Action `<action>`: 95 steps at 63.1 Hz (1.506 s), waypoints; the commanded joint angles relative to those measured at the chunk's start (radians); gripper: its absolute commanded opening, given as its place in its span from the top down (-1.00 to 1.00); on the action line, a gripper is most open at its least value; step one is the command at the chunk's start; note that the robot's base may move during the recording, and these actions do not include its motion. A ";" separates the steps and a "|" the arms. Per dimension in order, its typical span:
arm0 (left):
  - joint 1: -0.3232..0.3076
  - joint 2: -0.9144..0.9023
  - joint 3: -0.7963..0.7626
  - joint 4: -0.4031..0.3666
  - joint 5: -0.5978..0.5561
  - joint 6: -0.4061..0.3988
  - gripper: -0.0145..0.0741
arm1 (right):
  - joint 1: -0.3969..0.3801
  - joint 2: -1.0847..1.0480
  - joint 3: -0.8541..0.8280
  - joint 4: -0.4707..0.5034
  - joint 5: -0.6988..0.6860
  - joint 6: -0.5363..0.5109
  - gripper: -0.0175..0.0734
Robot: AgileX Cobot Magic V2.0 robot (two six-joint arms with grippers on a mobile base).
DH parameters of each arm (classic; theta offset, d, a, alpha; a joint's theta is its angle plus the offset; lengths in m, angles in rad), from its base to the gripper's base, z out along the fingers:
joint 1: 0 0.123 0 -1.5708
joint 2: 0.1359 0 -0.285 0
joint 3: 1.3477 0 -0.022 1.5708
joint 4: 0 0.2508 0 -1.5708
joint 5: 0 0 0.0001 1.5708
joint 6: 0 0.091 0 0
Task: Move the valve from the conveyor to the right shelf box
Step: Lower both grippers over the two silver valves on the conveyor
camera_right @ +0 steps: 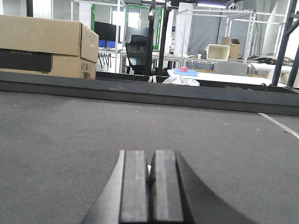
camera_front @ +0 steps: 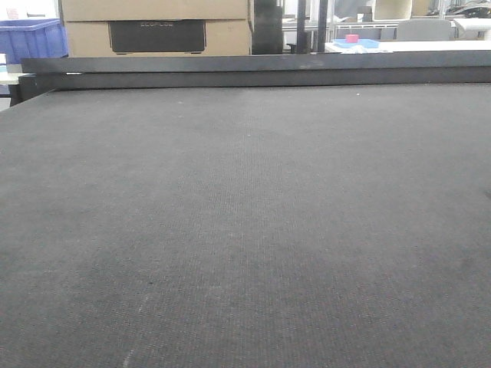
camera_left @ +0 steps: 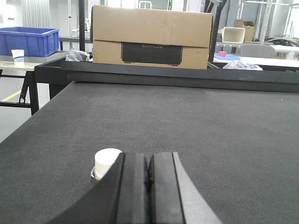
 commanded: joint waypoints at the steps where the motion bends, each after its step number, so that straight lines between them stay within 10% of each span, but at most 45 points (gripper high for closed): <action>1: -0.007 -0.004 -0.004 -0.003 -0.017 0.007 0.92 | 0.003 -0.004 0.000 0.001 -0.021 -0.003 0.98; 61: -0.007 -0.004 -0.005 -0.001 -0.031 0.007 0.92 | 0.003 -0.004 0.000 0.001 -0.095 -0.003 0.98; 95: -0.005 0.415 -0.627 -0.012 0.659 0.007 0.92 | 0.003 0.330 -0.493 0.004 0.402 -0.003 0.98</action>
